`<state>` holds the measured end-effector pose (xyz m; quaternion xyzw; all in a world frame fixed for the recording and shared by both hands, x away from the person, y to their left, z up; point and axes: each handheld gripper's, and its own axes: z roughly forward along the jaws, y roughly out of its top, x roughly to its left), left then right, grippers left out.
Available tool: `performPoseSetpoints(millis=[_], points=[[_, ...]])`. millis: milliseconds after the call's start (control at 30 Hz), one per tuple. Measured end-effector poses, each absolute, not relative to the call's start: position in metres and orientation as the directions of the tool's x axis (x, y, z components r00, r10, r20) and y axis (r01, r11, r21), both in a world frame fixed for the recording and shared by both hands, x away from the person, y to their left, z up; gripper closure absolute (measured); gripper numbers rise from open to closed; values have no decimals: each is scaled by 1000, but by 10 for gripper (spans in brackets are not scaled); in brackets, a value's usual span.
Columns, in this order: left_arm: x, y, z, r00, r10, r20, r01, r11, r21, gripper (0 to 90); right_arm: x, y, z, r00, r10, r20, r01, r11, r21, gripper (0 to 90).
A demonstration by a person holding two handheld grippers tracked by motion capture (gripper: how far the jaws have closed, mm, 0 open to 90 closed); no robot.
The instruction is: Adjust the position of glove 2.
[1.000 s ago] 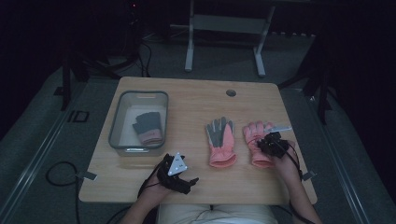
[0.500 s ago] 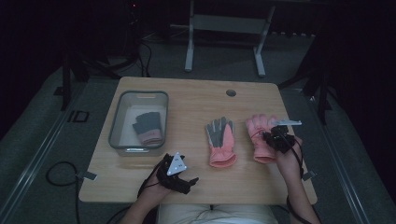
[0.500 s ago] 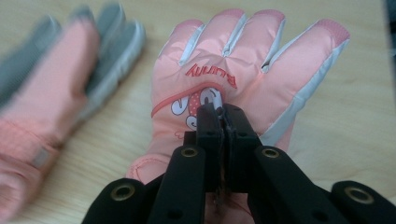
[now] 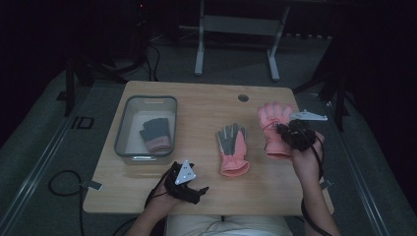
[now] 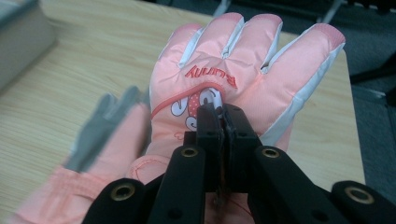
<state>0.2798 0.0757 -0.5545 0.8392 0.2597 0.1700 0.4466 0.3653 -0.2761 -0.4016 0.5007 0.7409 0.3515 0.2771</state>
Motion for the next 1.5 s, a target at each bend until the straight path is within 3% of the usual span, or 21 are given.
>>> performPoseSetpoints(millis=[267, 633, 833, 1500], points=[[279, 76, -554, 805, 590, 62, 279, -469, 838, 50, 357, -240, -382, -391, 918, -70, 500, 276, 821, 865], [279, 76, -554, 807, 588, 59, 278, -466, 840, 50, 353, -190, -390, -434, 898, -69, 500, 305, 811, 865], [279, 77, -553, 809, 585, 60, 276, -467, 840, 50, 353, -165, -411, -438, 897, -66, 533, 318, 784, 865], [279, 75, -555, 815, 576, 62, 275, -479, 834, 50, 376, -154, -484, -396, 918, -32, 644, 303, 702, 853]])
